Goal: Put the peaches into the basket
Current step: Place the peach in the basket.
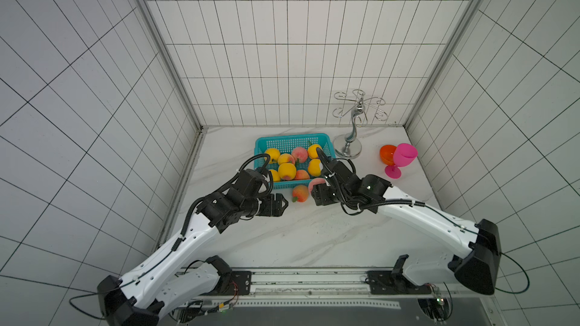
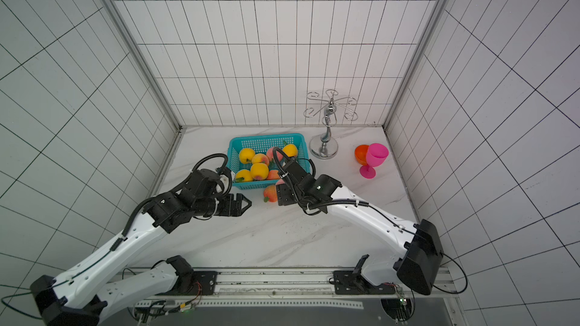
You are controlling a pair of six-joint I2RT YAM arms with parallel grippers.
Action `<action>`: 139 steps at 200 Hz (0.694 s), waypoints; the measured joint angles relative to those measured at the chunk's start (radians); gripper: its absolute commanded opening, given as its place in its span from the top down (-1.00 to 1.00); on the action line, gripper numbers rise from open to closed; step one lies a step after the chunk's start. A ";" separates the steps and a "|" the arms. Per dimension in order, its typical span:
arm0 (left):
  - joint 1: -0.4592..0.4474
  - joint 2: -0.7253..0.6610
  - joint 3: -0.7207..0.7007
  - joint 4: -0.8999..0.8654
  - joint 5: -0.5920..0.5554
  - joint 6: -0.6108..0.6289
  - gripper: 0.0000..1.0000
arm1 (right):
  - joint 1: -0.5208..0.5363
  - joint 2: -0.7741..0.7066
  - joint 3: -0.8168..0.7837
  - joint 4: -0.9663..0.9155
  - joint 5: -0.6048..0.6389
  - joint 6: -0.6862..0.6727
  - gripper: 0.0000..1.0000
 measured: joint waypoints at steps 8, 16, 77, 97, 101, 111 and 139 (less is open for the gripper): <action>0.006 0.007 0.006 0.000 -0.003 0.002 -0.78 | -0.008 0.020 0.041 -0.006 -0.003 -0.015 -0.48; 0.012 0.013 0.012 0.002 -0.003 0.004 -0.78 | -0.016 0.041 0.076 -0.011 -0.008 -0.029 -0.48; 0.059 0.054 0.033 0.051 -0.003 0.018 -0.86 | -0.175 0.230 0.303 -0.038 -0.085 -0.123 -0.48; 0.071 0.081 0.044 0.067 -0.002 0.023 -0.86 | -0.213 0.286 0.348 -0.039 -0.115 -0.145 -0.48; 0.074 0.088 0.048 0.069 -0.001 0.024 -0.86 | -0.219 0.295 0.353 -0.039 -0.122 -0.147 -0.48; 0.080 0.106 0.060 0.071 0.001 0.025 -0.86 | -0.234 0.320 0.366 -0.039 -0.137 -0.154 -0.48; 0.099 0.149 0.090 0.079 0.004 0.032 -0.86 | -0.266 0.394 0.405 -0.040 -0.175 -0.169 -0.48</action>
